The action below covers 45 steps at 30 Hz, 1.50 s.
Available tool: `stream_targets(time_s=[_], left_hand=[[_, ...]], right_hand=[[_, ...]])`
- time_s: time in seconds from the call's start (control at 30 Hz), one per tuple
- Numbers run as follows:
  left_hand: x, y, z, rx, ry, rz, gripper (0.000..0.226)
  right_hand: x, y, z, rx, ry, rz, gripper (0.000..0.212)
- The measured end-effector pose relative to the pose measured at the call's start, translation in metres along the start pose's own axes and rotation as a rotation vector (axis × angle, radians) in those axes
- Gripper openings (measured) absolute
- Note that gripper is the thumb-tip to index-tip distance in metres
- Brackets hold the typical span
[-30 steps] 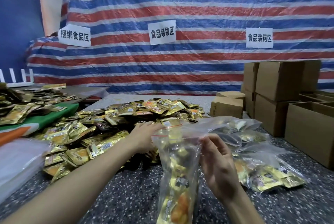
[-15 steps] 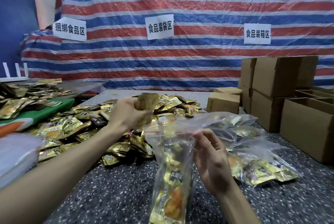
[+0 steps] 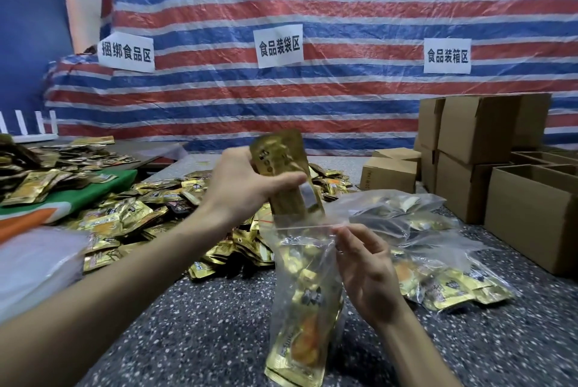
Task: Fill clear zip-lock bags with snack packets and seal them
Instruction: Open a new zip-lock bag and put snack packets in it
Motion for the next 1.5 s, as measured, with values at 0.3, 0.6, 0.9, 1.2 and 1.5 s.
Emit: stream_targets(time_s=[0.3,0.6,0.9,1.2,1.5], left_hand=[[0.013,-0.009,-0.011,-0.04,-0.219,0.019,0.027],[0.036,-0.011,-0.024,-0.361,-0.507,0.015,0.079],[0.049,-0.005,0.001,-0.467,-0.693,-0.127,0.011],[0.022,0.005,0.047,-0.38,-0.382,-0.236,0.007],[0.037,0.007,0.044,-0.399,-0.525,-0.195,0.02]], right_hand=[[0.0,-0.003,0.012,0.057,0.173,0.049,0.017],[-0.001,-0.002,0.014,0.042,0.155,0.06,0.014],[0.003,-0.01,-0.01,0.125,-0.058,0.103,0.015],[-0.004,-0.08,-0.067,0.811,-0.306,0.353,0.026],[-0.002,-0.076,-0.105,1.66,-0.693,0.333,0.012]])
Point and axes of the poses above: each hand's wrist, its own x-axis away from the middle knuckle, its own z-axis out of the back of the hand, y = z × x, the point moved 9 cm from there along -x, towards the middle knuckle, and after that the axes turned 8 degrees about y, right-handed, at the moved point
